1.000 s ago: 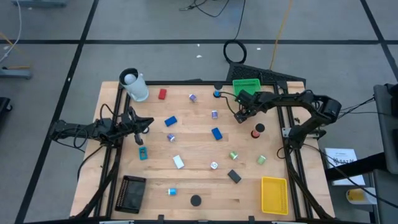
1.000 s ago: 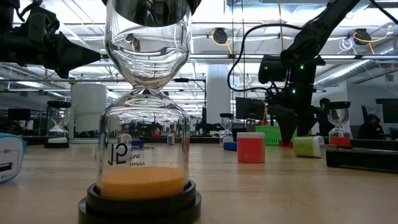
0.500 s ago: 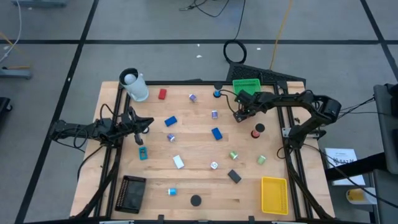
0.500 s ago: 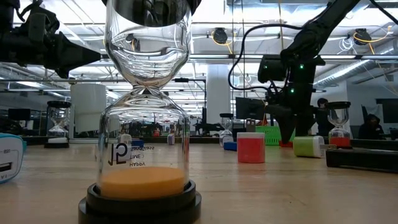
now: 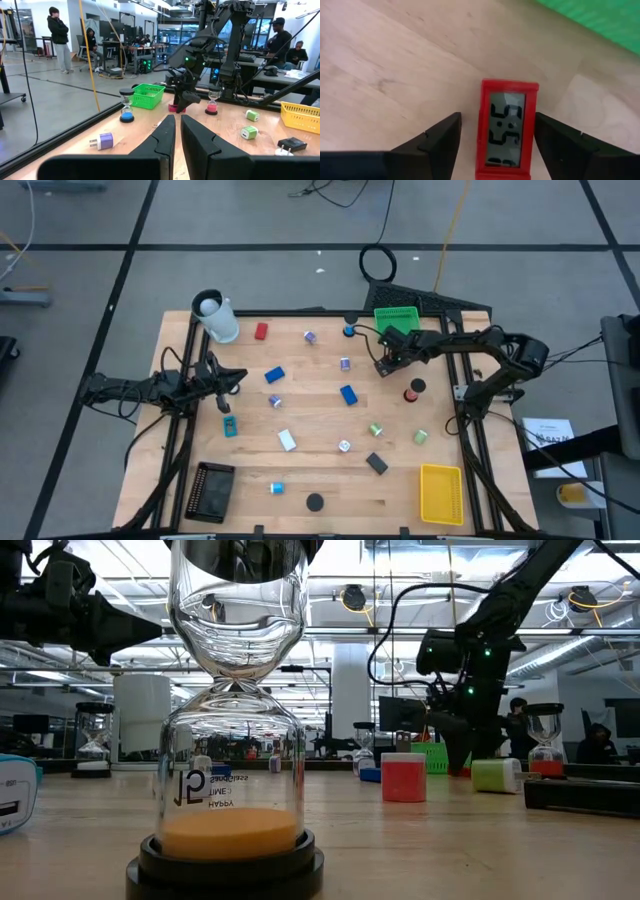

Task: Pick & Place Office items
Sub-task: Put the right red digital clock into the black bin

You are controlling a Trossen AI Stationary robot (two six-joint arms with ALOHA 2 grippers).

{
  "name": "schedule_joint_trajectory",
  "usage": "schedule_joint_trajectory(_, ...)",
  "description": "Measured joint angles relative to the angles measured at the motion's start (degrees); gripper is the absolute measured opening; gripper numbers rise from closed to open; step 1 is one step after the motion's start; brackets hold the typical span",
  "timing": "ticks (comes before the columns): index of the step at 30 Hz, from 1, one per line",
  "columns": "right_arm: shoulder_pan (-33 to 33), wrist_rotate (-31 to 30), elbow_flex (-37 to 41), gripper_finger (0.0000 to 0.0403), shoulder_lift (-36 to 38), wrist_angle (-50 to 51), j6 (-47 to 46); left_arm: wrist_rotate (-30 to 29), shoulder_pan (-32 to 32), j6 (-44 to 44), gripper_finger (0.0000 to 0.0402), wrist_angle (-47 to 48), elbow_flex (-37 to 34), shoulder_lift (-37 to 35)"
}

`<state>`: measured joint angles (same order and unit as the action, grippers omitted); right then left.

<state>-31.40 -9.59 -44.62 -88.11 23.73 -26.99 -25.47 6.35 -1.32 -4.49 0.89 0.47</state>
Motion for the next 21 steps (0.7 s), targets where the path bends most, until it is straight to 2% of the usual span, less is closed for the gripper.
schedule_joint_trajectory(4,0.04,-2.38,3.01,0.0218,0.26,-3.18,0.29,0.0,0.0,0.0,0.0037,0.0,0.0,0.0)
schedule_joint_trajectory(21,0.76,-1.12,2.7,0.0149,0.73,-3.79,2.97,0.0,0.0,0.0,0.0037,0.0,0.0,0.0)
